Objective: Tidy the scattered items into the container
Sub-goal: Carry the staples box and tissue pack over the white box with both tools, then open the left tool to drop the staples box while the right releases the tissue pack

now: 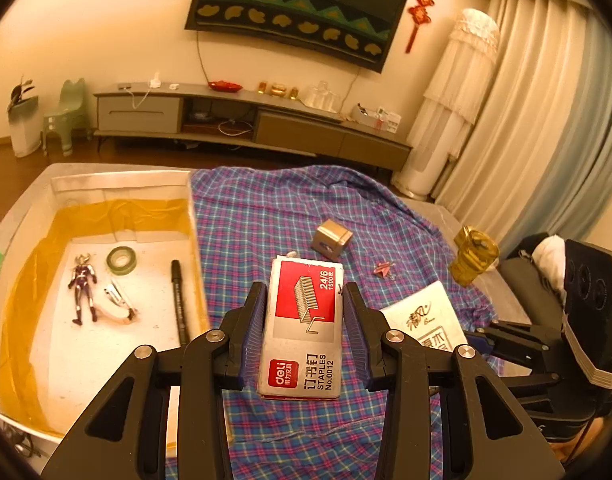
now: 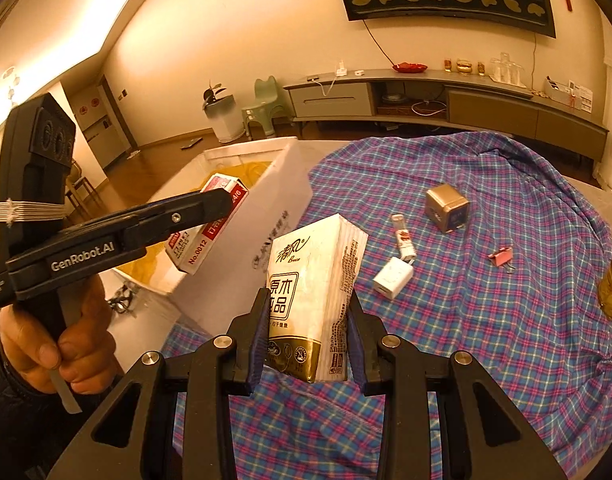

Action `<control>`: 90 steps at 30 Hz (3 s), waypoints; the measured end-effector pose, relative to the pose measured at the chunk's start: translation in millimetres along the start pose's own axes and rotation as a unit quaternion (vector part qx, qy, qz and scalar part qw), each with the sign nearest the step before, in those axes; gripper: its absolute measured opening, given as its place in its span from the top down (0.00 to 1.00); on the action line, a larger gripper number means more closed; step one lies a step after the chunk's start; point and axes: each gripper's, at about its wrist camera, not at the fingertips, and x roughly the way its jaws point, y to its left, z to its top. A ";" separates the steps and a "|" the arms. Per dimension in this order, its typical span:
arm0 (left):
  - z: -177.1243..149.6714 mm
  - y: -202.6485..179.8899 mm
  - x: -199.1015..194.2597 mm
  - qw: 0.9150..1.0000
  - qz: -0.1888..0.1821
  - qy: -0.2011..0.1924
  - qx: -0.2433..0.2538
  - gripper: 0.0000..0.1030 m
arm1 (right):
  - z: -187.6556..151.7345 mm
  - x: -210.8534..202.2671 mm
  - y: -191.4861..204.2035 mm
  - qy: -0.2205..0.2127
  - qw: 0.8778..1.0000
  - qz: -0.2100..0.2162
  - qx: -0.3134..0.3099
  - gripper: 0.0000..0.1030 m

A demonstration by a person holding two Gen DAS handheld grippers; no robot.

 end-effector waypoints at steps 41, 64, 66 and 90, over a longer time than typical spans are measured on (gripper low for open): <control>-4.9 139.7 -16.1 0.975 -0.011 0.015 -0.224 0.61 | 81.7 55.4 113.9 0.017 0.995 0.042 -0.083 0.65; -15.1 170.9 14.9 0.966 0.006 0.061 -0.251 0.61 | 128.3 157.1 111.8 0.091 0.991 0.017 -0.098 0.65; -16.0 173.5 15.8 0.965 0.009 0.066 -0.252 0.61 | 132.8 167.9 112.5 0.098 0.990 0.011 -0.102 0.65; -28.6 188.7 33.3 0.950 0.008 0.115 -0.289 0.60 | 146.8 277.5 115.2 0.205 0.960 -0.082 -0.173 0.63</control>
